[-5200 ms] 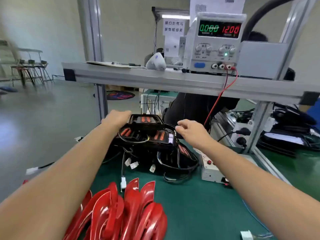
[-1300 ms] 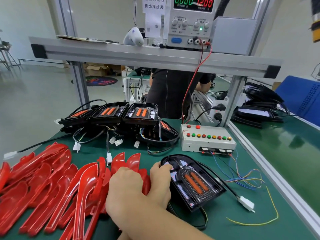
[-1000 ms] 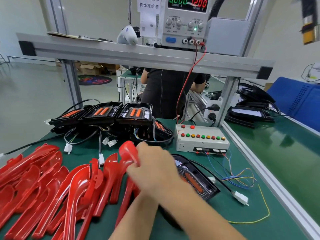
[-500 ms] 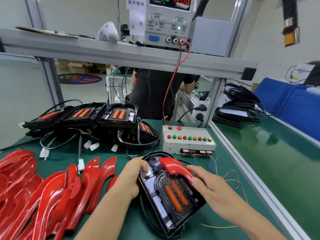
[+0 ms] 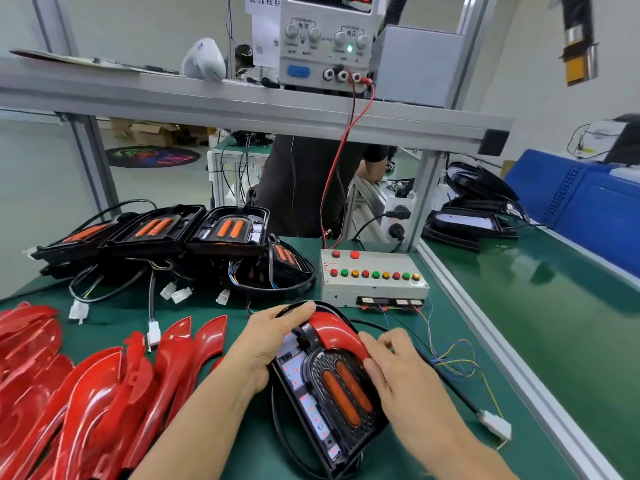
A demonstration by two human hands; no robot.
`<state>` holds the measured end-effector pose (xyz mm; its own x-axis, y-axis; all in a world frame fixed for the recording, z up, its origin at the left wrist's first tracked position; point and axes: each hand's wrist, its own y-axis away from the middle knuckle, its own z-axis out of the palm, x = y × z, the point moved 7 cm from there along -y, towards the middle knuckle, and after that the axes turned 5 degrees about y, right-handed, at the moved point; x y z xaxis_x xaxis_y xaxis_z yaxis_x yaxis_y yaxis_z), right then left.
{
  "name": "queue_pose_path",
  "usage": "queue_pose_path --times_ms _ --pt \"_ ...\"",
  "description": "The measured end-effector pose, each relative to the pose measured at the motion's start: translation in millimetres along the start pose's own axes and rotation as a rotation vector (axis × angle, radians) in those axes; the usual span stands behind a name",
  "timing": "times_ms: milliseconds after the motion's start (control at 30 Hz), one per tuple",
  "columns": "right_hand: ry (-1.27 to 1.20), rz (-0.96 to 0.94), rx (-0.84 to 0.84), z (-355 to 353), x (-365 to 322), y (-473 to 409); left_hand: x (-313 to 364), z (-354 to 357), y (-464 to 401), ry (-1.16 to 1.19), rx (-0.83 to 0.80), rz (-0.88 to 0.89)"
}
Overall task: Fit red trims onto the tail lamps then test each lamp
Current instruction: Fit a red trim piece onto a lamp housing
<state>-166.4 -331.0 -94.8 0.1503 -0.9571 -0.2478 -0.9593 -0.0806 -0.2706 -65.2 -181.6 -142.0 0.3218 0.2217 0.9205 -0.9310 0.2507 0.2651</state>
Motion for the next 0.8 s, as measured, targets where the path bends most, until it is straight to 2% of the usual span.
queue_pose_path --times_ms 200,267,333,400,467,567,700,800 --pt "0.084 -0.013 0.052 -3.6 -8.1 1.6 6.3 3.8 -0.5 -0.060 -0.067 0.028" --pt "0.173 -0.058 0.217 -11.7 -5.2 4.3 7.3 2.8 -0.1 -0.068 -0.071 0.053" --pt "-0.044 0.009 0.161 -9.9 6.7 4.6 6.6 1.1 -0.3 -0.057 -0.066 0.055" --pt "-0.510 0.265 -0.135 13.0 25.3 6.9 5.5 -0.8 -1.1 -0.046 -0.059 0.036" --pt "-0.734 0.318 -0.286 25.6 28.9 10.7 4.3 -1.0 -1.1 -0.039 -0.062 0.012" --pt "-0.837 0.265 -0.267 25.0 27.7 10.2 0.4 1.1 -1.6 -0.042 -0.066 -0.031" --pt "-1.010 0.301 -0.292 30.1 30.0 10.6 -0.4 2.5 -1.5 -0.003 -0.057 -0.064" --pt "-1.011 0.317 -0.237 32.6 33.4 10.0 -3.0 2.1 -3.6 0.054 -0.037 -0.088"
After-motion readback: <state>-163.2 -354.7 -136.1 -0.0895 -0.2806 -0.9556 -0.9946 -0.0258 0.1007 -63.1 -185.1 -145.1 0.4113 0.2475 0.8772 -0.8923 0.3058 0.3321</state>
